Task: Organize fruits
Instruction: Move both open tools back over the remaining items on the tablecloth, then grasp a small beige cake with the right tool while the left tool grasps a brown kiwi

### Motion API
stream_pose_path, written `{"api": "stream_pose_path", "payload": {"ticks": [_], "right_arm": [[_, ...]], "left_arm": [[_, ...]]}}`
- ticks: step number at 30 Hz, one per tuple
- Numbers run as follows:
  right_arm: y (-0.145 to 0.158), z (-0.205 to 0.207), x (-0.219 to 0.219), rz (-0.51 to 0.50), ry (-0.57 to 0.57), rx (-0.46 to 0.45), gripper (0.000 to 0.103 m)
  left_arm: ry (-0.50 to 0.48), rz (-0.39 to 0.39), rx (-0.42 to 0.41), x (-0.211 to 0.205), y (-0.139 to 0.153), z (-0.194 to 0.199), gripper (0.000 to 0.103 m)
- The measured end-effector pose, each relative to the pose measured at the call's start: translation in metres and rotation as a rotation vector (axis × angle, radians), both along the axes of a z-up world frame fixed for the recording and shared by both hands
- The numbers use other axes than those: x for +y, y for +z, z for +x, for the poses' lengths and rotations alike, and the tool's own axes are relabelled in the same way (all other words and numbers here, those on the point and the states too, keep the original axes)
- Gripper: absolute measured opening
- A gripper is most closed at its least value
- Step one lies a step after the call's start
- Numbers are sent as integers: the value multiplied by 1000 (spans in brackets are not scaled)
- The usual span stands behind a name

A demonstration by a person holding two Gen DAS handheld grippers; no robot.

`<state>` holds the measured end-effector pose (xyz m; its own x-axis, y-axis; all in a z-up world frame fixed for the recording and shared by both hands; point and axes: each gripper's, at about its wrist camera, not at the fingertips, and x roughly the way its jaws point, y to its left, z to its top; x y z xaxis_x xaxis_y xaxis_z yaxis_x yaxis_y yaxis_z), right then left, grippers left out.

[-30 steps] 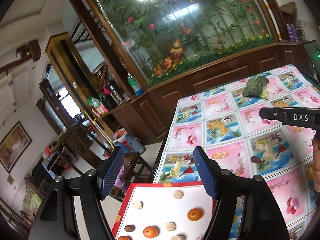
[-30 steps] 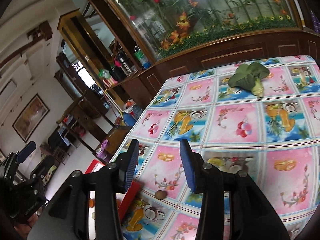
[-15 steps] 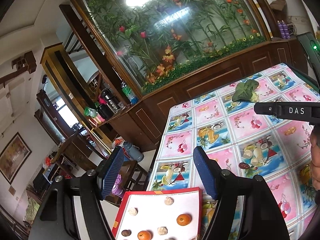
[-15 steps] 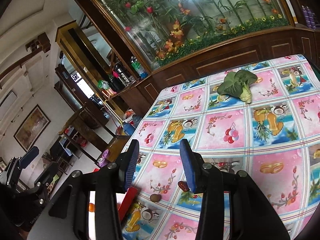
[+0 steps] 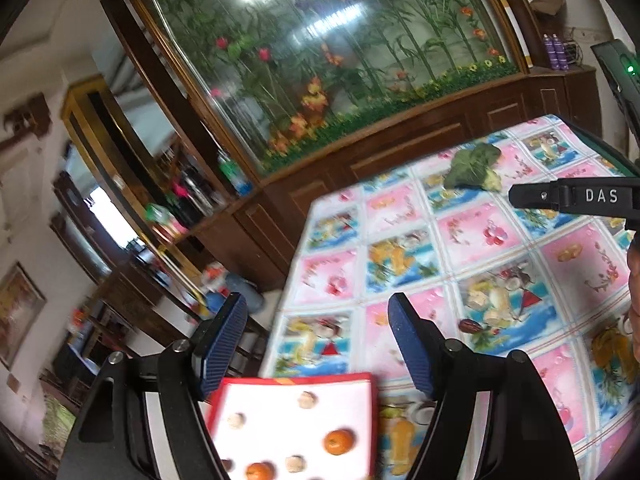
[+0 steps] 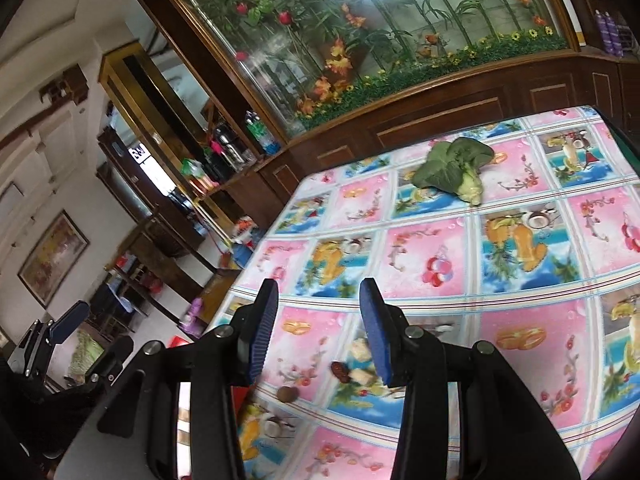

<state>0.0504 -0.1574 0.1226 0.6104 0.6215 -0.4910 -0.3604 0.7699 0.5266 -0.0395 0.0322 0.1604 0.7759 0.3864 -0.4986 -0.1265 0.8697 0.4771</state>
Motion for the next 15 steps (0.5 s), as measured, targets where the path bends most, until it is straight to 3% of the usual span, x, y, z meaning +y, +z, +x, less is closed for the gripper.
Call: {"api": "stream_pose_path", "payload": {"ticks": [4, 8, 15], "right_arm": [[-18, 14, -2, -71, 5, 62, 45], [-43, 29, 2, -118, 37, 166, 45], [-86, 39, 35, -219, 165, 298, 45]], "left_arm": [[-23, -150, 125, 14, -34, 20, 73], [-38, -244, 244, 22, -74, 35, 73], [-39, -244, 332, 25, -111, 46, 73]]}}
